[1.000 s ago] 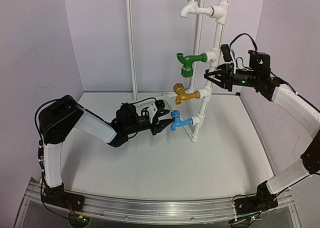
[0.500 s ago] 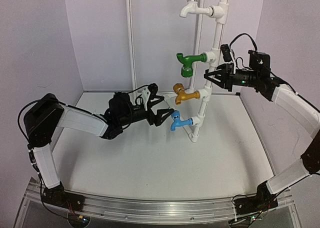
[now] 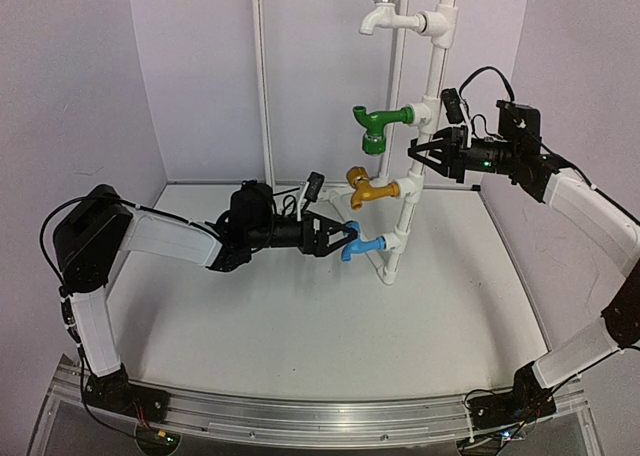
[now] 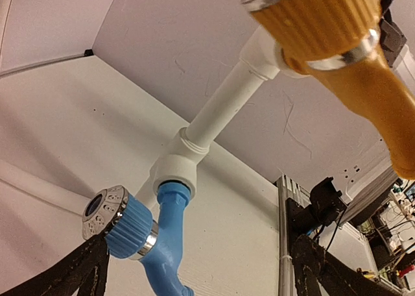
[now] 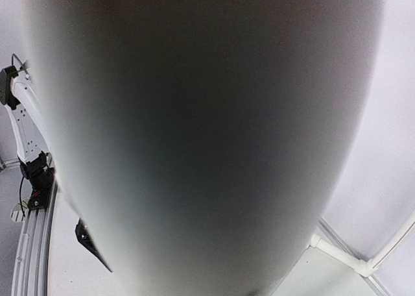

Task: Install the water faucets

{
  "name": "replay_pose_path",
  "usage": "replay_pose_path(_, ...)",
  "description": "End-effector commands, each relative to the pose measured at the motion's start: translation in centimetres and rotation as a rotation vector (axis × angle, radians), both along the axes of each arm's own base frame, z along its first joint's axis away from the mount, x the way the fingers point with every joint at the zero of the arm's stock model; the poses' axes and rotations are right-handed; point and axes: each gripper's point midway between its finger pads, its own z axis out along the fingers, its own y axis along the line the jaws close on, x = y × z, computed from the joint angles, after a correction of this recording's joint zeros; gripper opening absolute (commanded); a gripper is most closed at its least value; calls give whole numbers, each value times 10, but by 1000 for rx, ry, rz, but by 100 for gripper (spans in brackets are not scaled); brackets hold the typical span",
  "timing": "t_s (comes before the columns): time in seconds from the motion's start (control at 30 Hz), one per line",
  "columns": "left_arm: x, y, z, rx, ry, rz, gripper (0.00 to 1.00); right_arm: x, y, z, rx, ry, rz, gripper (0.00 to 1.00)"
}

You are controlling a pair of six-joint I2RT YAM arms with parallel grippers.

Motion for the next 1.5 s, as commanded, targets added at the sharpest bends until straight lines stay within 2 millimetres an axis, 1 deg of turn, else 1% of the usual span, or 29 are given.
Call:
replay_pose_path(0.0, 18, -5, -1, -2, 95, 40, 97, 3, -6, -55, -82, 234, -66, 0)
replay_pose_path(0.17, 26, -5, -14, 24, 132, 76, 94, 3, -6, -56, -83, 237, -65, 0)
replay_pose_path(0.3, 27, -9, -21, 36, 145, 68, 93, 3, -6, -57, -83, 239, -63, 0)
replay_pose_path(0.4, 24, -12, -25, 35, 151, 34, 91, 4, -6, -58, -84, 242, -63, 0)
replay_pose_path(0.53, 17, -18, -21, 22, 125, -31, 86, 3, -5, -58, -84, 243, -62, 0)
replay_pose_path(0.63, 15, -17, -16, 4, 54, -48, 81, 3, -5, -58, -83, 245, -61, 0)
replay_pose_path(0.73, 14, -16, -7, -21, -36, -50, 75, 4, -5, -60, -84, 249, -61, 0)
replay_pose_path(0.77, 14, -16, -5, -28, -61, -50, 72, 4, -5, -60, -84, 249, -61, 0)
replay_pose_path(0.93, 13, -18, 1, -36, -165, -67, 61, 4, -4, -62, -84, 257, -53, 0)
replay_pose_path(1.07, 12, -23, 1, -27, -209, -105, 57, 5, -4, -61, -82, 254, -54, 0)
replay_pose_path(1.13, 9, -24, 2, -38, -235, -127, 57, 4, -4, -60, -82, 252, -55, 0)
replay_pose_path(1.27, 6, -25, -3, -17, -303, -139, 57, 3, -5, -59, -83, 249, -57, 0)
replay_pose_path(1.33, 4, -24, -4, -5, -354, -133, 54, 3, -5, -60, -83, 248, -58, 0)
replay_pose_path(1.47, -9, -27, -3, 29, -507, -117, 50, 4, -5, -61, -84, 252, -55, 0)
